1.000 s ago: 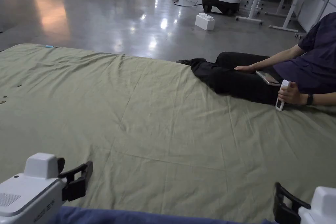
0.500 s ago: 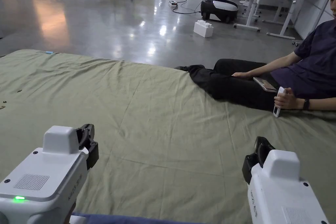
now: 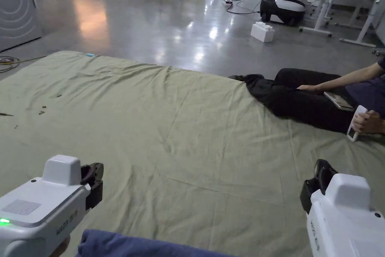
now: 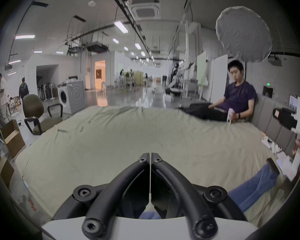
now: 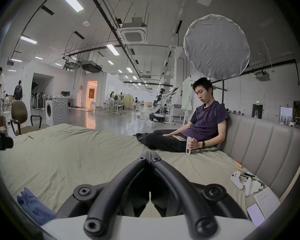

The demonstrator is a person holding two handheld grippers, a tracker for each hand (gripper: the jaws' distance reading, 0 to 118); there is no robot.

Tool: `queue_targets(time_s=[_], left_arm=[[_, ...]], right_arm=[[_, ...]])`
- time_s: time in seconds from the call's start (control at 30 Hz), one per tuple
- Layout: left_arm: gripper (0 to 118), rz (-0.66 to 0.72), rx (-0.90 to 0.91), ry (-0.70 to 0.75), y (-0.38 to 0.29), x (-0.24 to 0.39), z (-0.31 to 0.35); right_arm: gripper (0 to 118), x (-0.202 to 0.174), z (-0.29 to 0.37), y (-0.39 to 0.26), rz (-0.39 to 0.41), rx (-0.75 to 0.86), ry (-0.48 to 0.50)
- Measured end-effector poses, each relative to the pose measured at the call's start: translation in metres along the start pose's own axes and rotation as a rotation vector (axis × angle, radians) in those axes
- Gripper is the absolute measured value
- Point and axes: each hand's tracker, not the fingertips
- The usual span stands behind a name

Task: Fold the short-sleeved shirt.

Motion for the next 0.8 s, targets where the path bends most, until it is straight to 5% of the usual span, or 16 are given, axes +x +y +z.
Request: queue_targets(time_s=[0.17, 0.2, 0.33, 0.8], left_arm=[[7, 0.15, -0.206, -0.089, -0.037, -0.053, -0.014], [15, 0.191, -0.237, -0.108, -0.046, -0.064, -0.019], [79, 0.33, -0.355, -0.197, -0.075, -0.1, -0.036], [80, 0.758, -0.617, -0.651, -0.147, -0.151, -0.107]], right_arm=[[0, -0.006, -0.005, -0.007, 0.018, -0.039, 0.019], [0, -0.007, -0.006, -0.009, 0.023, -0.049, 0.022], [0, -0.012, -0.006, -0.017, 0.04, -0.077, 0.028], [0, -0.017, -0.002, -0.03, 0.085, -0.147, 0.03]])
